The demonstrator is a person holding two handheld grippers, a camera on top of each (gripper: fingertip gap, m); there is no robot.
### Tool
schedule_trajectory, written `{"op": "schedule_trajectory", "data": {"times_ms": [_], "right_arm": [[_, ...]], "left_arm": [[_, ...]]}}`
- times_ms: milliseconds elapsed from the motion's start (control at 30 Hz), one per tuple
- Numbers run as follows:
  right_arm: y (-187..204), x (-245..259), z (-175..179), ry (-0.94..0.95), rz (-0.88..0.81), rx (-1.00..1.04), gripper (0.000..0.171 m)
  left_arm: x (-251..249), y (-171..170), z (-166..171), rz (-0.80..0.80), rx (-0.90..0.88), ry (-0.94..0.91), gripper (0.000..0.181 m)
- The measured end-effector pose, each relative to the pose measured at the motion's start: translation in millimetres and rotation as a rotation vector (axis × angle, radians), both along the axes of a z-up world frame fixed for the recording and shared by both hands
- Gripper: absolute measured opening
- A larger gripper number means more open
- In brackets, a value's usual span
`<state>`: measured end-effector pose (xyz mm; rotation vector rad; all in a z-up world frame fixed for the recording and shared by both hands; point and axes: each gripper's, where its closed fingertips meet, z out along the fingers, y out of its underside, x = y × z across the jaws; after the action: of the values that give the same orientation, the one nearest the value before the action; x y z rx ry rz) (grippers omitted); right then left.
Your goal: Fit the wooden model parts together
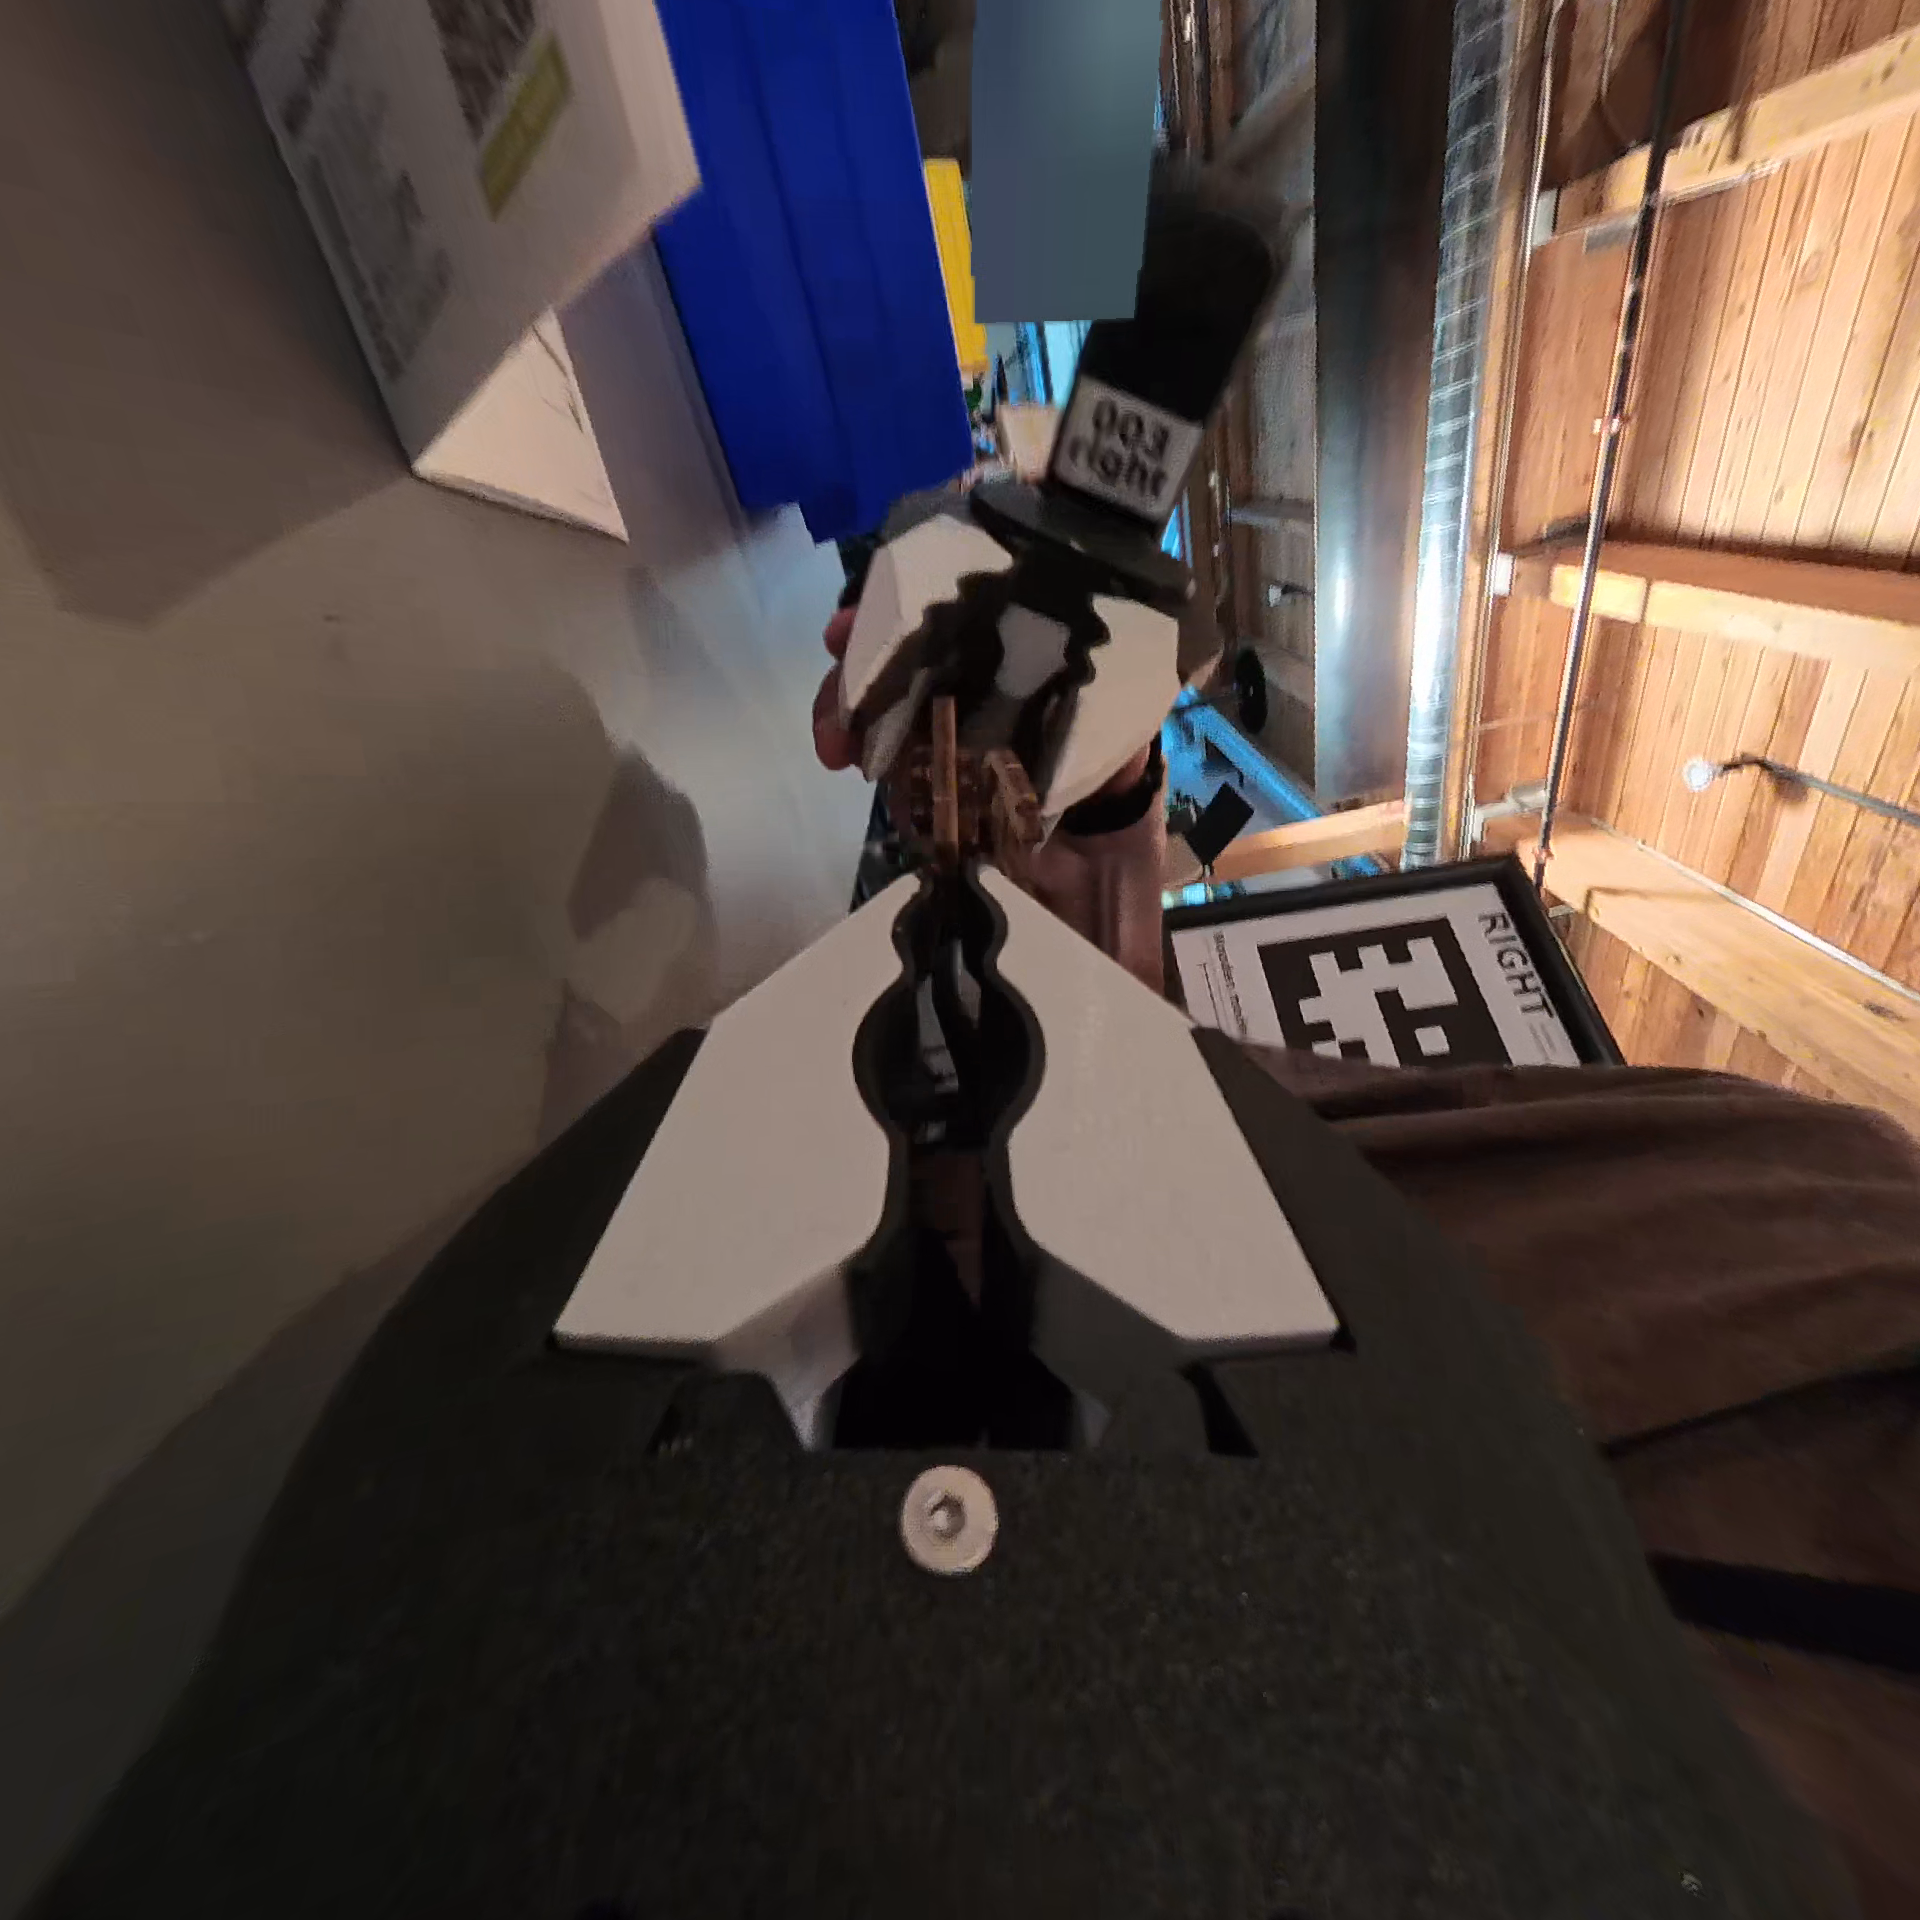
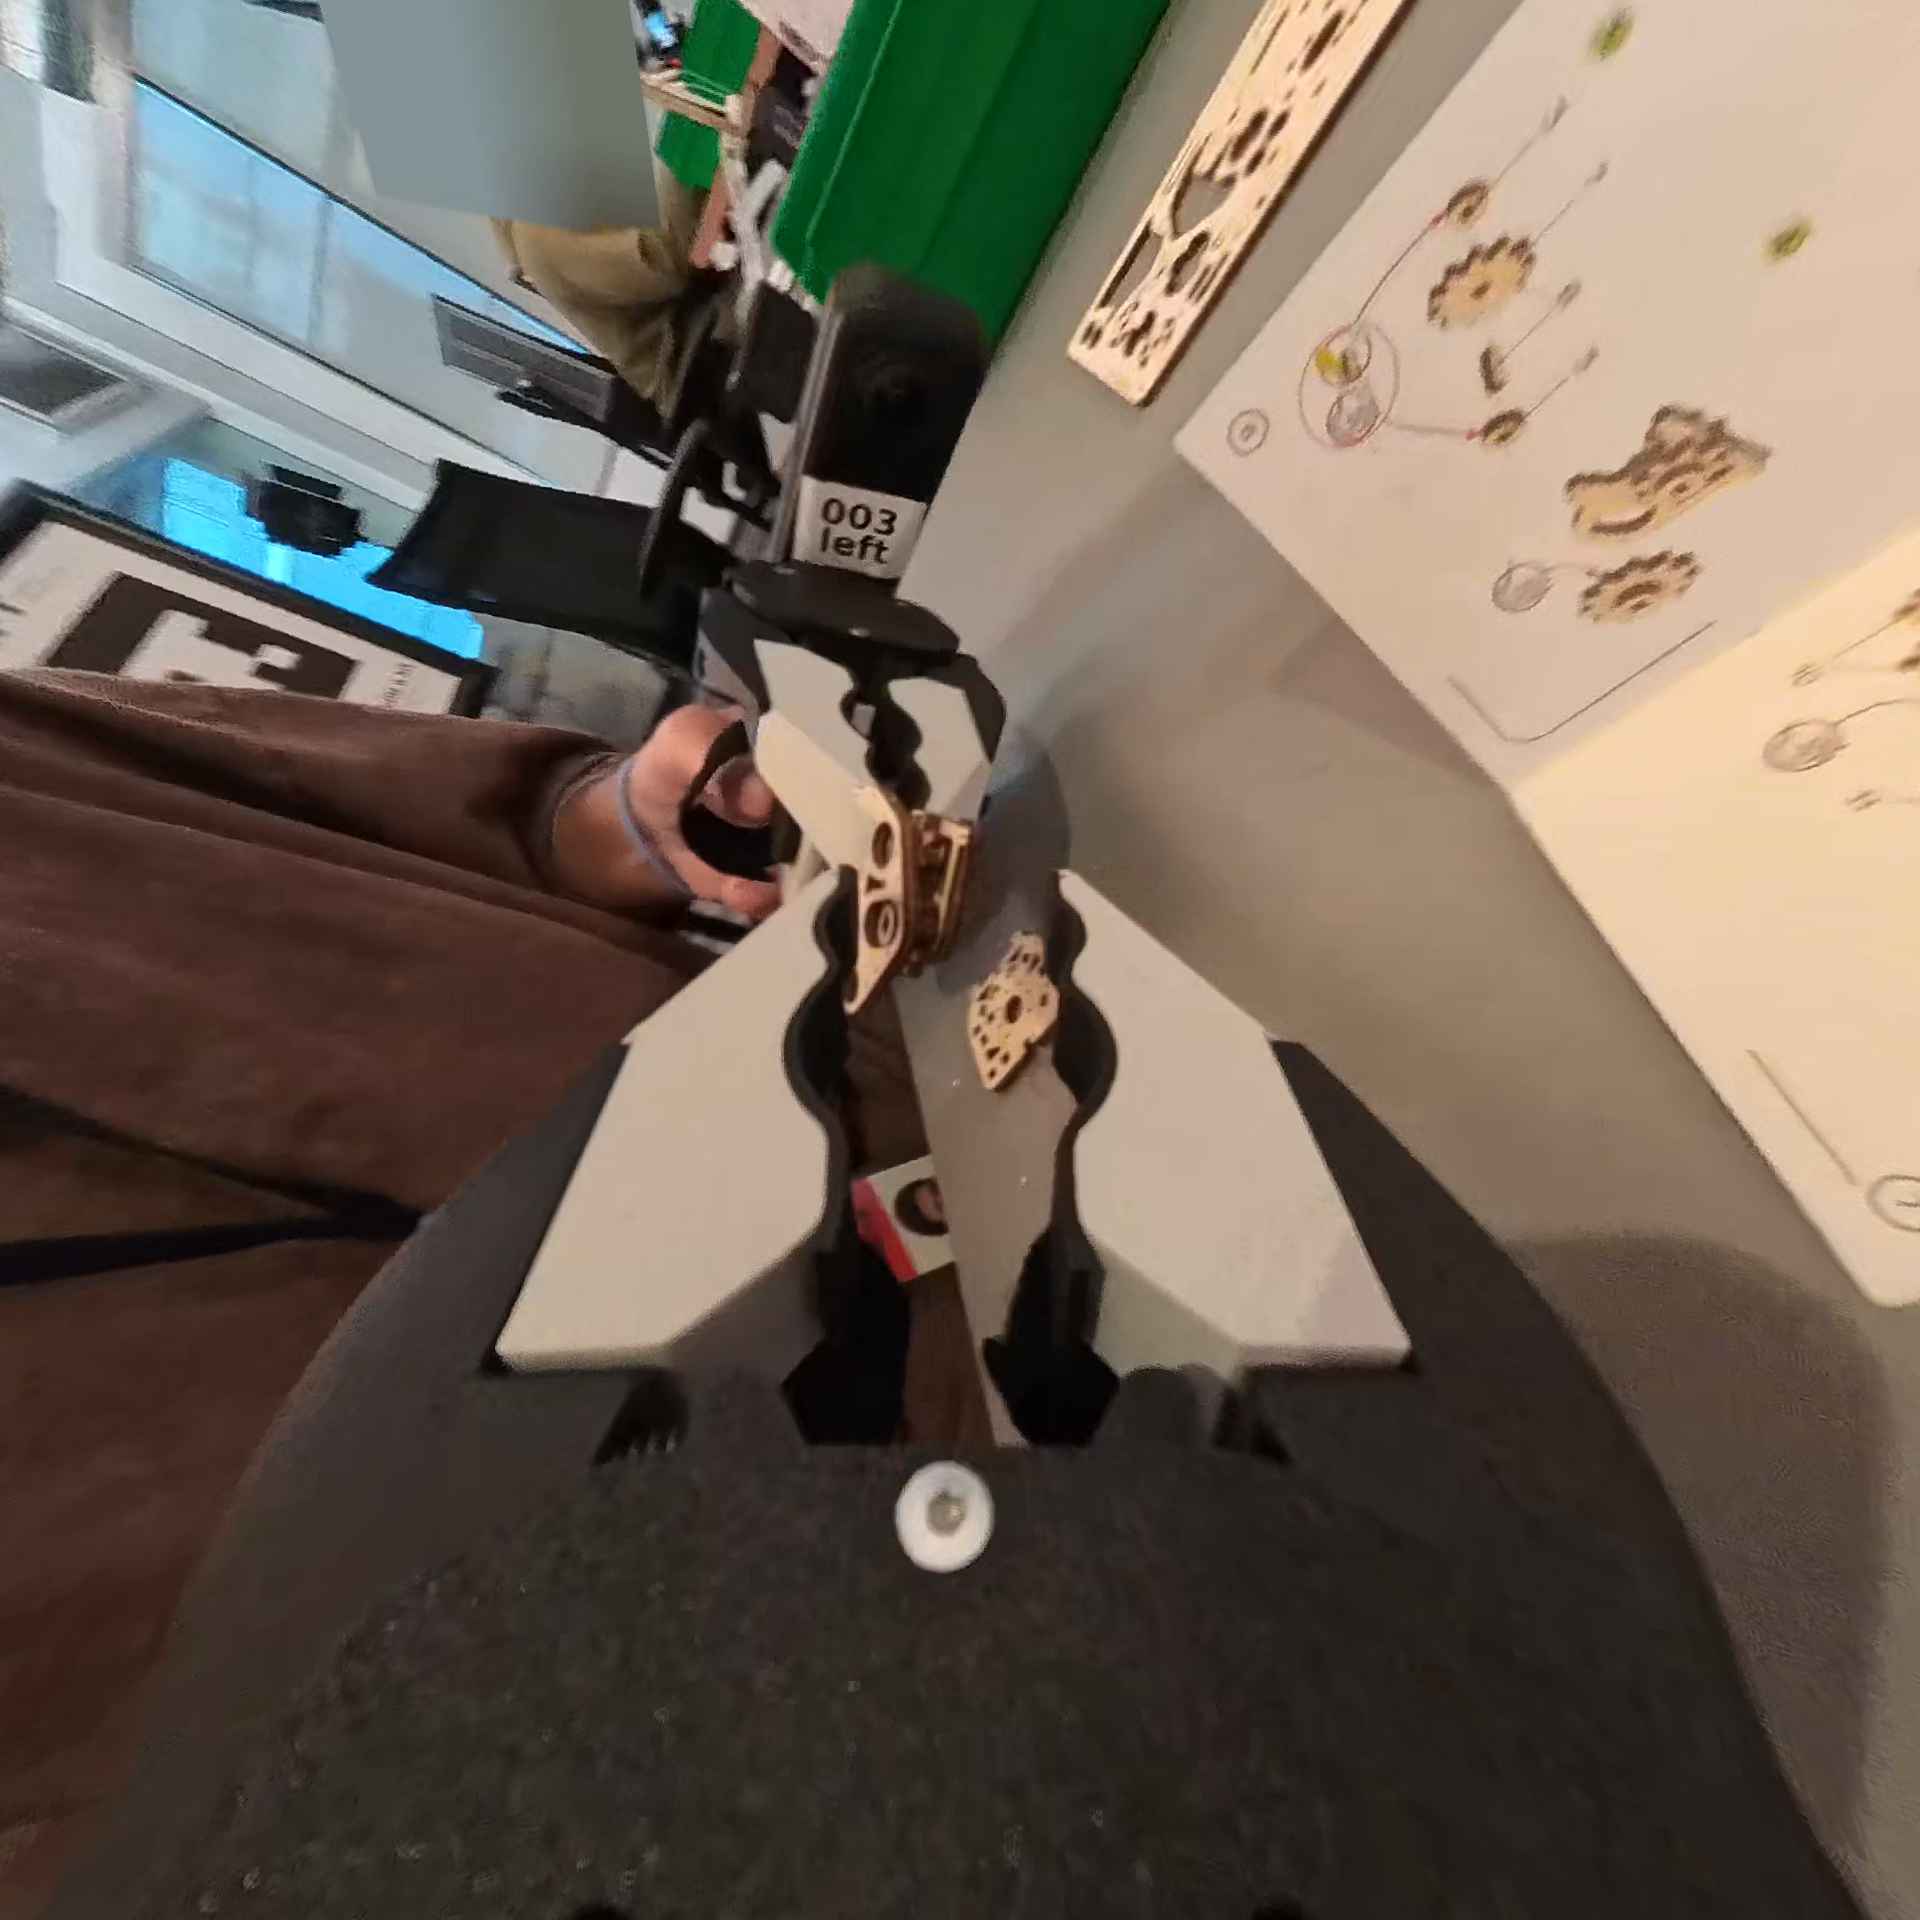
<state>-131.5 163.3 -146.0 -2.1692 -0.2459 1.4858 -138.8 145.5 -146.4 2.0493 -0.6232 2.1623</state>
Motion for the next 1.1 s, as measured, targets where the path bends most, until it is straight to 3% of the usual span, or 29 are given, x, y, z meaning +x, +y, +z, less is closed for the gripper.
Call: {"op": "schedule_trajectory", "data": {"times_ms": [233, 567, 733, 1100], "right_arm": [[-14.8, -9.5, -8.6, 0.114, 0.094, -0.086, 0.019], [-31.5, -16.1, -17.3, 0.135, 0.194, -0.124, 0.017], [-28.7, -13.3, -15.9, 0.181, 0.16, -0.124, 0.017], [-18.8, 1.8, -16.3, 0.243, 0.04, -0.126, 0.015]], "left_arm": [[0.1, -12.0, -9.1, -0.075, 0.053, 0.05, 0.001], [-8.1, -27.8, -16.5, -0.229, 0.051, 0.074, 0.001], [-9.8, -18.5, -11.4, -0.202, -0.015, 0.037, 0.003], [-11.4, -1.6, 2.2, -0.139, 0.104, -0.029, 0.006]]}}
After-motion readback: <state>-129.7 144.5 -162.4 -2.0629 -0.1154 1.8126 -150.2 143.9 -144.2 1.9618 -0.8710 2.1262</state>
